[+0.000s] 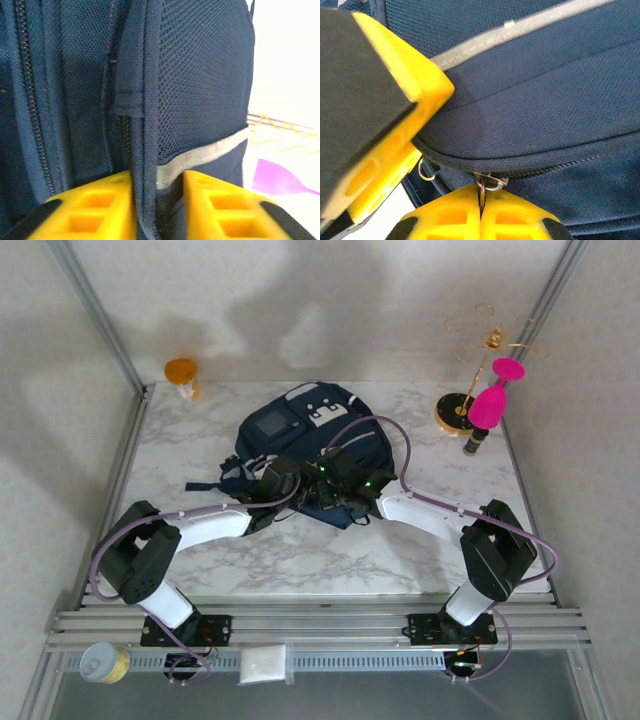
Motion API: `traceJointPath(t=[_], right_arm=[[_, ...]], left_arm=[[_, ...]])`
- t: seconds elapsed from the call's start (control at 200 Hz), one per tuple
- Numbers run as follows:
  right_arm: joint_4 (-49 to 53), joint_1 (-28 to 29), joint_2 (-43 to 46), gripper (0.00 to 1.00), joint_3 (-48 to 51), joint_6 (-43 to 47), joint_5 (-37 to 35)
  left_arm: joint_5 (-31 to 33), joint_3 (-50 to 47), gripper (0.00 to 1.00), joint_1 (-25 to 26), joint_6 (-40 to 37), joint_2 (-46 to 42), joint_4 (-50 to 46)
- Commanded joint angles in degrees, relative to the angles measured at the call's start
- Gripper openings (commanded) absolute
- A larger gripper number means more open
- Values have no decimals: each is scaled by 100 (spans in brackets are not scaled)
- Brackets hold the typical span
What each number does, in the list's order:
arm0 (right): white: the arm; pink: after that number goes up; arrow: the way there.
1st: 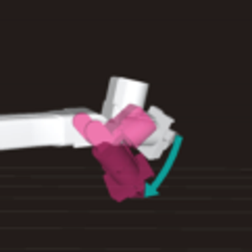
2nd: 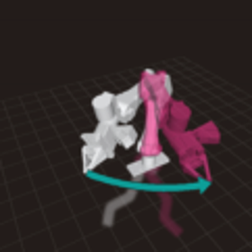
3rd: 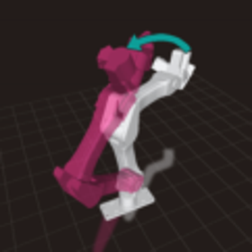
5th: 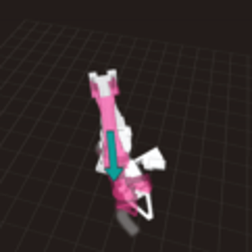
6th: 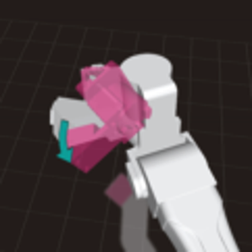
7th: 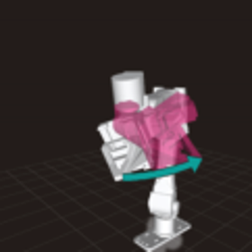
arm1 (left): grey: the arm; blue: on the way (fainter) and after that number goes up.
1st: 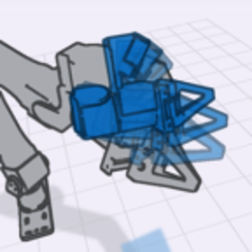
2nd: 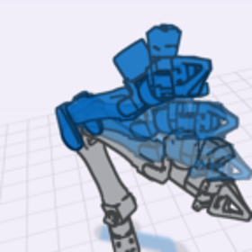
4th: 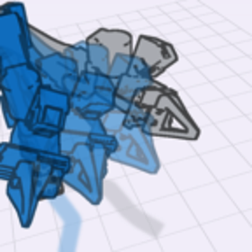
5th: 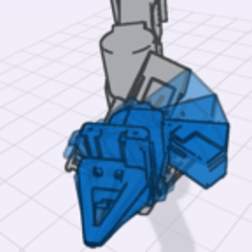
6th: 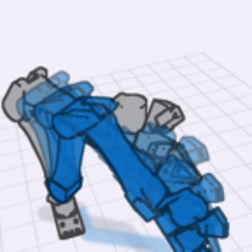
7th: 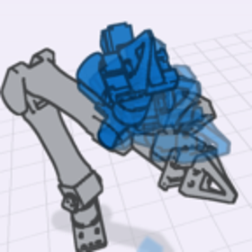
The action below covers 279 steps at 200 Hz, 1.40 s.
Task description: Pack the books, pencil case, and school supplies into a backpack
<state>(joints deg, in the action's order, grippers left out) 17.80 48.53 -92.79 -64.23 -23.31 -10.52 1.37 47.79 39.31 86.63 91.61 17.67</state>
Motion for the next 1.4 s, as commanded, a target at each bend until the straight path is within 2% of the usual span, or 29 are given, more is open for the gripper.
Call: traceJointPath(t=[0.0,0.13,0.305,0.401,0.476,0.551,0.631,0.681,0.801,0.901,1.066,1.121,1.212,1.297,1.392], right_arm=[[-102,51,68,0,60,55,-49],[140,-28,207,0,107,62,-222],[439,-249,663,0,480,224,-342],[269,-307,921,0,752,729,147],[371,-304,840,0,639,808,78],[439,-299,574,0,425,756,-1],[207,-143,368,0,271,773,203],[60,72,272,0,113,775,247],[-244,407,8,0,-217,557,476],[-536,432,-89,0,-188,379,639],[-670,457,-148,0,-118,439,689],[-723,461,-145,0,-90,465,716],[-780,459,-167,0,-77,503,749],[-816,461,-161,0,-61,529,753],[-865,456,-144,0,-31,571,743]], left_arm=[[382,248,20,-40,-258,95,-223],[494,98,0,-229,-514,-113,-528],[241,-305,0,-907,-1512,-887,-1243],[-44,-523,0,-1419,-2367,-1366,-1516],[-311,-333,0,-1917,-3203,-1429,-1978],[-539,0,0,-2397,-3710,-1314,-2516],[-425,36,0,-2731,-3809,-1460,-2649],[-599,-51,0,-2809,-3772,-1632,-2499],[-962,-227,40,-2454,-3279,-2047,-2250],[-743,-728,57,-1864,-2458,-2580,-1732],[-488,-1435,60,-1084,-860,-2701,-670],[-379,-1413,61,-935,-494,-2558,-696],[-26,-1321,61,-673,-148,-2316,-497],[26,-962,60,-550,-115,-1855,-302],[147,-697,52,-480,83,-1390,-365]])
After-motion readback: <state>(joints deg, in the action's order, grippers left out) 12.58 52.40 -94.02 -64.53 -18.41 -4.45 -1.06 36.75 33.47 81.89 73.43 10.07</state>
